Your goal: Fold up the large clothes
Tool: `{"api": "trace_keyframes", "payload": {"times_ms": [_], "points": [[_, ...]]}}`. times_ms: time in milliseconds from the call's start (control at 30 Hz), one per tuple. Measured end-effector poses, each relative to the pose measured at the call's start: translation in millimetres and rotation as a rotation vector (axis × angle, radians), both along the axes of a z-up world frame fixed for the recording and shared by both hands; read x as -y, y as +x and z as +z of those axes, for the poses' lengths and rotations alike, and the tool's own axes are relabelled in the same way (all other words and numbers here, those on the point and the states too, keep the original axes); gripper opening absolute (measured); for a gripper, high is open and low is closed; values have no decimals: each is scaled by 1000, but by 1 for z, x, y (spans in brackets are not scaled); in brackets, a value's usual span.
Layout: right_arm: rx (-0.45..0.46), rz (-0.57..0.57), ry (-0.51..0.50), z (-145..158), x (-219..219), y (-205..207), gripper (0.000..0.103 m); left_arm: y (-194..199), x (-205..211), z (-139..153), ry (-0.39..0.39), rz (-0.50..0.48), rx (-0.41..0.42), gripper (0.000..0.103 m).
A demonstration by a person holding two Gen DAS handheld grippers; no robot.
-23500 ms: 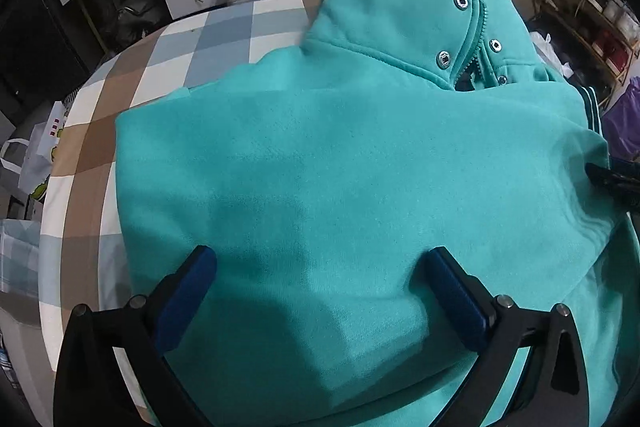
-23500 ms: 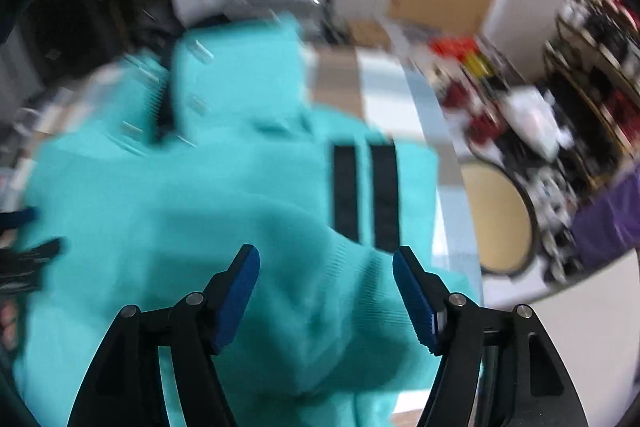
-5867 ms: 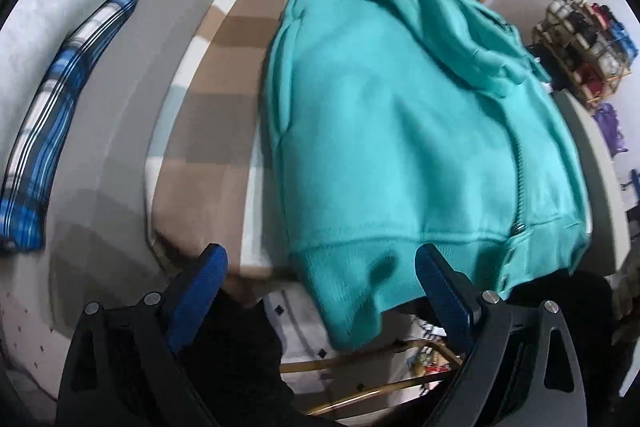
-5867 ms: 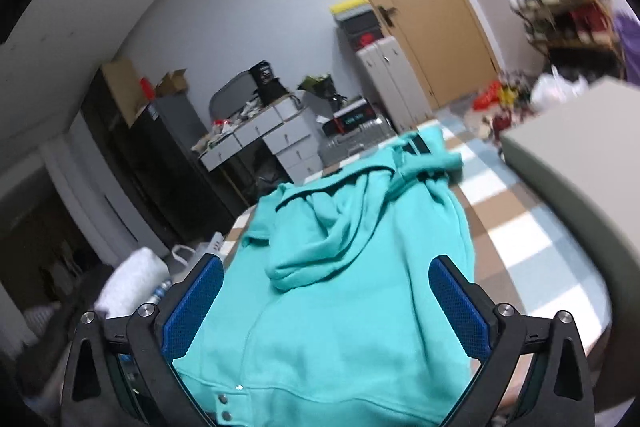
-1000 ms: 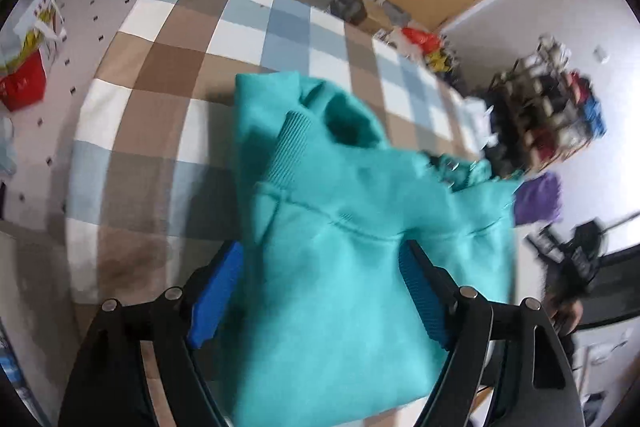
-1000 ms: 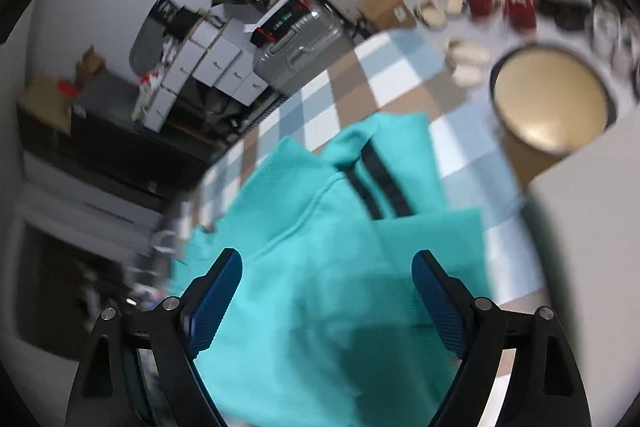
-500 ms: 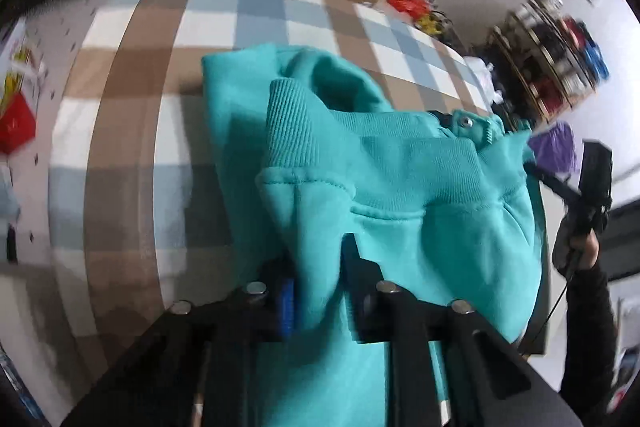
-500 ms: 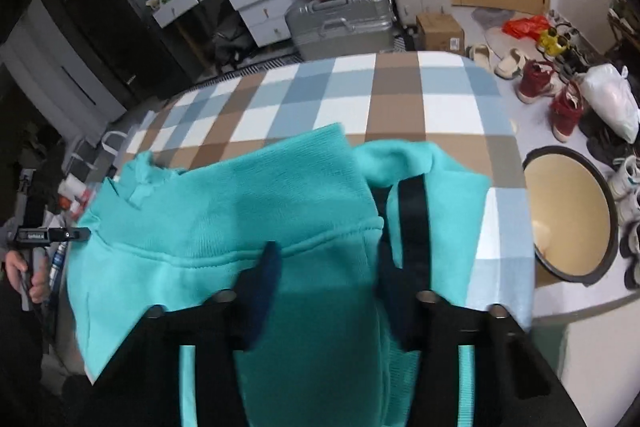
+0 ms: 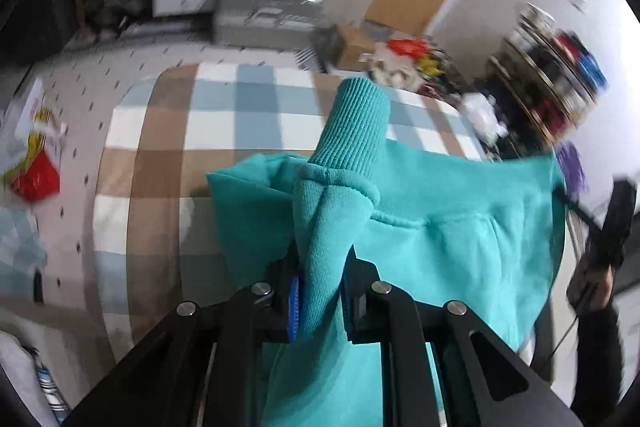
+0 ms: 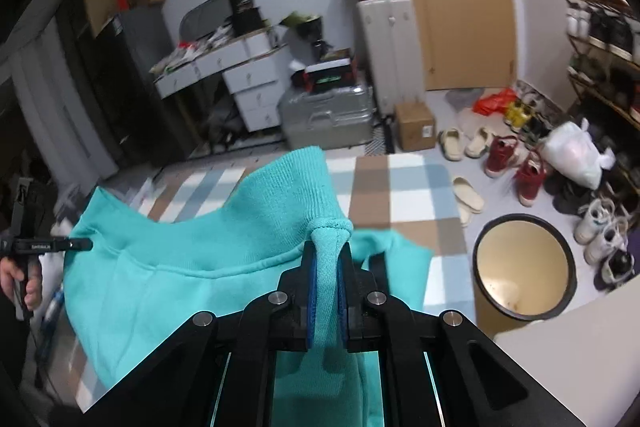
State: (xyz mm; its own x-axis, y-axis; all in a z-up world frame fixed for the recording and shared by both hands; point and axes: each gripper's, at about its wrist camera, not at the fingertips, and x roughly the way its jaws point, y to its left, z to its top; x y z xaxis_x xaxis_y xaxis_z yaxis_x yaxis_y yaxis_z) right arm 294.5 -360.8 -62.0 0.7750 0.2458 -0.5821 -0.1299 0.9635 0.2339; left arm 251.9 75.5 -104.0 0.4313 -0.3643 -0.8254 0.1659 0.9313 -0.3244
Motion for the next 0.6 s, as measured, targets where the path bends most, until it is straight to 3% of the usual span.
{"api": "trace_keyframes", "payload": {"times_ms": [167, 333, 467, 500, 600], "points": [[-163, -87, -29, -43, 3, 49, 8, 26, -8, -54, -5, 53, -84, 11], [-293, -107, -74, -95, 4, 74, 9, 26, -21, -83, -89, 88, -122, 11], [-303, -88, -121, -98, 1, 72, 12, 20, -18, -72, -41, 95, -97, 18], [-302, -84, -148, -96, -1, 70, 18, 17, -18, -63, -13, 109, -87, 18], [-257, -105, -147, -67, 4, 48, 22, -6, -19, -25, 35, 140, -14, 18]]}}
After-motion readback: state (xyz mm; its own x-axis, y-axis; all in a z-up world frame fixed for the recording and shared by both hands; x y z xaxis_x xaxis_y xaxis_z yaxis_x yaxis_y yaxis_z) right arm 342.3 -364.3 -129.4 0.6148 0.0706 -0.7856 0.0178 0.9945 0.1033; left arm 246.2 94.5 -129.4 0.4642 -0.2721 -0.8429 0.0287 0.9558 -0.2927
